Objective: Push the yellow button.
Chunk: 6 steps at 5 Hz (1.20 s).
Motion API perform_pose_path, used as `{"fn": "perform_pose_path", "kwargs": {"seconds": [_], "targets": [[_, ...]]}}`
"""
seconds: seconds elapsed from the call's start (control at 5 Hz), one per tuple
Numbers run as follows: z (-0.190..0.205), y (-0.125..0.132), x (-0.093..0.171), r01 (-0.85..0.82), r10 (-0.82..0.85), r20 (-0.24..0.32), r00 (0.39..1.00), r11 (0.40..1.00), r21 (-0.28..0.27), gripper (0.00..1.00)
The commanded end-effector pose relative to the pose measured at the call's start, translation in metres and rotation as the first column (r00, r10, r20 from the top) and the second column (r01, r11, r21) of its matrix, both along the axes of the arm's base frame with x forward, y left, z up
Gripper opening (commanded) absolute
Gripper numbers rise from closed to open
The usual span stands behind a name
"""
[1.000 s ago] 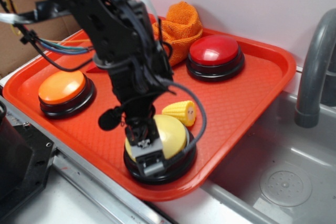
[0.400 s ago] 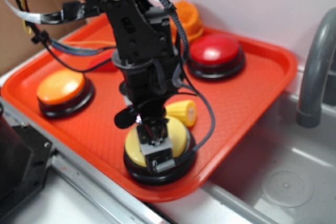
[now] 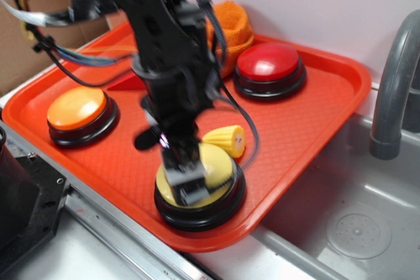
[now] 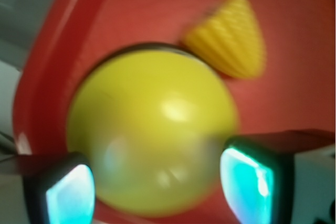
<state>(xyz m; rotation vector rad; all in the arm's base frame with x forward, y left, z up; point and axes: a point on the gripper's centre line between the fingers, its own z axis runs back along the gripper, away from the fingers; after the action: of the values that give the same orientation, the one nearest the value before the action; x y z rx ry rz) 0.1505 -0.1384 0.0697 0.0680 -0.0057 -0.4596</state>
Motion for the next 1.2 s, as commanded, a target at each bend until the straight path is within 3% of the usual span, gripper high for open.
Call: {"fn": "perform_pose_path", "kwargs": {"seconds": [0.0, 0.2, 0.6, 1.0], "targets": [[0.049, -0.004, -0.002, -0.037, 0.043, 0.08, 0.996, 0.997, -0.071, 1.0], [0.054, -0.002, -0.004, -0.061, 0.065, 0.059, 0.996, 0.995, -0.077, 1.0], [0.061, 0.001, -0.007, -0.068, 0.076, 0.07, 0.995, 0.992, -0.104, 1.0], [0.068, 0.003, -0.009, -0.098, 0.102, 0.029, 0.994, 0.988, -0.121, 1.0]]}}
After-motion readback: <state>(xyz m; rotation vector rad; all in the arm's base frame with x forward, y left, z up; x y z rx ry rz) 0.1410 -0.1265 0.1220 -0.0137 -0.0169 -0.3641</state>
